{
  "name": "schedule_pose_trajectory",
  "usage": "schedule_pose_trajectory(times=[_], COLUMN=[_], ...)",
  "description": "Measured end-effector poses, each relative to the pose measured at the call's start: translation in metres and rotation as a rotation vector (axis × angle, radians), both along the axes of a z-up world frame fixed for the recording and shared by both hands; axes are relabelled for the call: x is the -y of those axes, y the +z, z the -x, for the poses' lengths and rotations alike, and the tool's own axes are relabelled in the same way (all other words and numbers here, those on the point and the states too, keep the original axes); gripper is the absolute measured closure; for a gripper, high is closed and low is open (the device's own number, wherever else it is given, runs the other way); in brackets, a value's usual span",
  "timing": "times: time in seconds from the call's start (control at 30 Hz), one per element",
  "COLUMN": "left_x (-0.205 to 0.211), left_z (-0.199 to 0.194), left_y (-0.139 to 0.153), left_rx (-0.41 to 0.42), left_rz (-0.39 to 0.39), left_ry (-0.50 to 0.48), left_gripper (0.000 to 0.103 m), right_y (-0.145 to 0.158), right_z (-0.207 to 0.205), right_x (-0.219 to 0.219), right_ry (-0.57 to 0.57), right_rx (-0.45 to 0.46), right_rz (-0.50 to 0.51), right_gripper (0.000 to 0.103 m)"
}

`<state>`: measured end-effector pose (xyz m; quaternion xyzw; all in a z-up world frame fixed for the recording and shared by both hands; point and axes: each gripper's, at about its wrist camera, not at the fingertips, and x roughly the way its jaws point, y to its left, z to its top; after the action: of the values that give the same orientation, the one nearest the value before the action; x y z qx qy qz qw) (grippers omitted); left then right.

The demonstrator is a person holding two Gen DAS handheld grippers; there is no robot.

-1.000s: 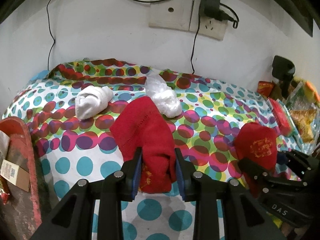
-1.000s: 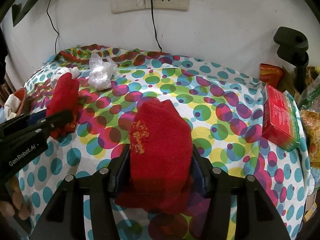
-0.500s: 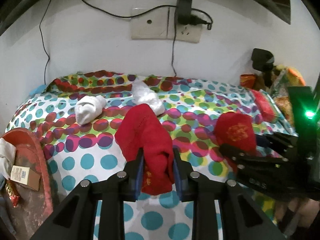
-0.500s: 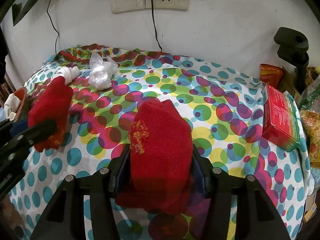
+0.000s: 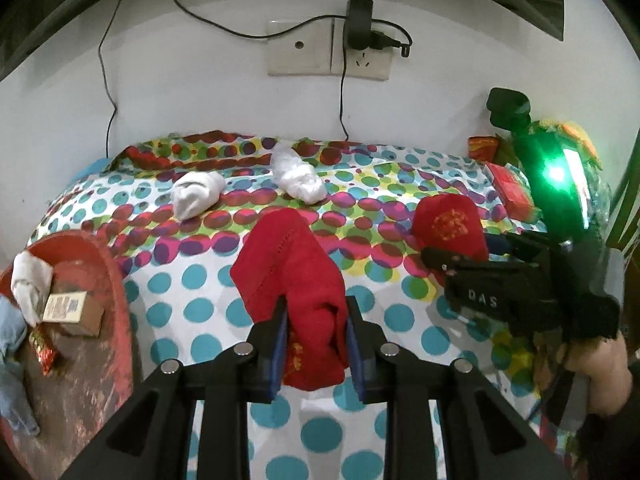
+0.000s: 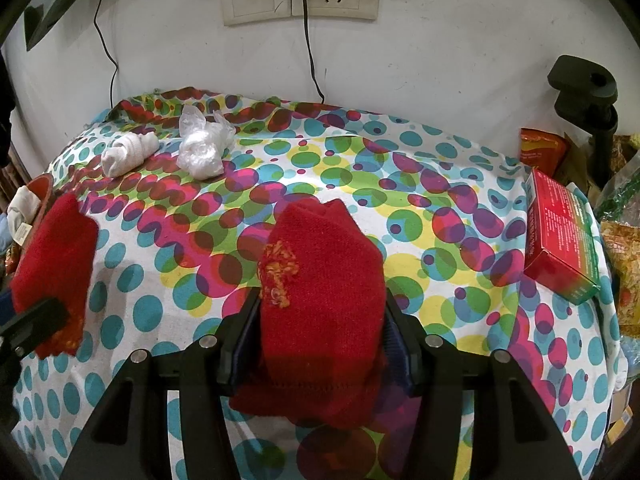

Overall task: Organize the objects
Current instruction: 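Carry the red sock over the red tray with the left tool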

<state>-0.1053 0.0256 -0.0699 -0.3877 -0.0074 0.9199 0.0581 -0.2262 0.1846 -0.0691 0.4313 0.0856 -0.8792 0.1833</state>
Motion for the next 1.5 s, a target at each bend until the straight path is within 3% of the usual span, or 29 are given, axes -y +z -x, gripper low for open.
schedule_pose_trajectory(times=[0.43,0.8,1.27,1.5], left_x=[0.015,0.047,0.142,0.174], left_z=[-0.041,-0.057,-0.065,-0.067], left_y=[0.028,0.053,0.041,0.03], left_rx=[-0.066,-0.126,-0.077,-0.036], left_rz=[0.017,0.052,0.043,0.108], left_ry=[0.018,0.103,0.304,0.363], left_gripper=[0.077,0.077,0.077,0.077], right_y=[0.0,0.0,0.0,0.0], right_z=[0.0,0.0,0.0,-0.001], right_x=[0.0,0.001,0.001,0.001], right_ry=[0.0,0.0,0.0,0.0], right_rx=[0.0,0.0,-0.001,-0.002], right_rz=[-0.001,-0.002,-0.004,-0.005], right_gripper=[0.05,0.05,0.05,0.05])
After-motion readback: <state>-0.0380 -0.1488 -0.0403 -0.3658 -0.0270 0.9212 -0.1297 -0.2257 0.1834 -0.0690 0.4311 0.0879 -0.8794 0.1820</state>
